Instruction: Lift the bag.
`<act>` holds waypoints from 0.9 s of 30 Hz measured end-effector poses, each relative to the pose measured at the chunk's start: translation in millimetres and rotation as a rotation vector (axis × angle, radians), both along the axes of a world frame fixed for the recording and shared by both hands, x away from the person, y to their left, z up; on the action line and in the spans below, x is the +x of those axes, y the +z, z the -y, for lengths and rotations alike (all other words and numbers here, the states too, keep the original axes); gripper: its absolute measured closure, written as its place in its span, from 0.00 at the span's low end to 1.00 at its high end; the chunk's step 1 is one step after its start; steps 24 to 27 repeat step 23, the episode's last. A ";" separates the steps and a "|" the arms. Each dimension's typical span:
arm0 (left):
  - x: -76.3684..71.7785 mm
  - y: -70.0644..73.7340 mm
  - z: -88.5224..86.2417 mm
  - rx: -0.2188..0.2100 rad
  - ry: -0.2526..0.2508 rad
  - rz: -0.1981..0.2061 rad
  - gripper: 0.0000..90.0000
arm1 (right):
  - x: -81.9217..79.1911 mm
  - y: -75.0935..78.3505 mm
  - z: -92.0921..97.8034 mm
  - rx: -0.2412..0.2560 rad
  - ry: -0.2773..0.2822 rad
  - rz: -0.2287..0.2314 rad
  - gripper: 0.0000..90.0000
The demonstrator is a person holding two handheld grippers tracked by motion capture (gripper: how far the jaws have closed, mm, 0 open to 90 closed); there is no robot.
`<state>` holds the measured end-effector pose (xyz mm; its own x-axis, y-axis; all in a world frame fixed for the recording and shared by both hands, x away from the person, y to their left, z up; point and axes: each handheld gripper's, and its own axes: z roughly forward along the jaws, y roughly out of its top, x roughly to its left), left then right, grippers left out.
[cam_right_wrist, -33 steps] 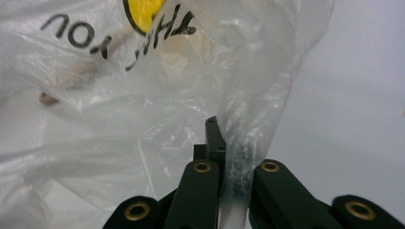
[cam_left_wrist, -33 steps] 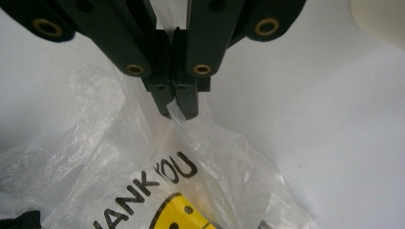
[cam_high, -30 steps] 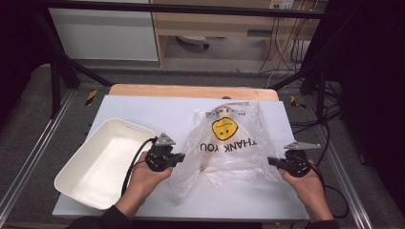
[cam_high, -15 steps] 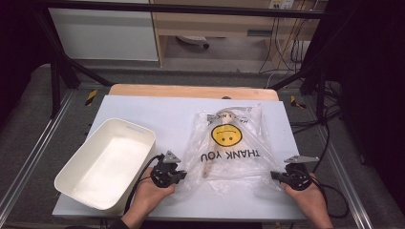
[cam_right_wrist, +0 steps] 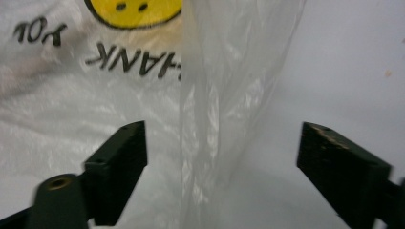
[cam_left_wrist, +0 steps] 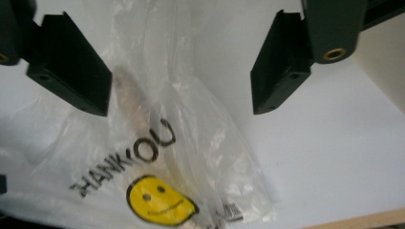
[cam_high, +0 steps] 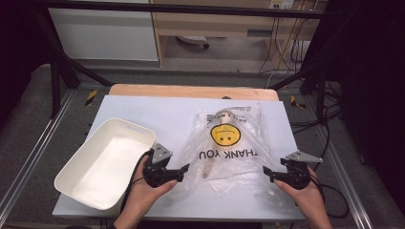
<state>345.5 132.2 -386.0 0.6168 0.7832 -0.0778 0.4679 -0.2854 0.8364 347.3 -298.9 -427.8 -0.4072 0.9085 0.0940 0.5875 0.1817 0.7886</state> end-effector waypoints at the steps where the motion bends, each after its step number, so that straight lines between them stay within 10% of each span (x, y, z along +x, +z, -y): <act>1: 0.6 4.0 -2.5 -0.024 0.008 0.002 0.20 | 0.4 2.9 -1.7 0.006 -0.003 0.016 0.14; 14: -10.9 57.8 -68.6 -0.107 0.108 0.105 0.13 | 11.5 23.7 -16.9 0.052 0.008 0.145 0.05; 27: -18.9 55.8 -119.9 -0.153 0.171 0.066 0.13 | 9.1 17.9 -12.8 0.055 -0.022 0.142 0.05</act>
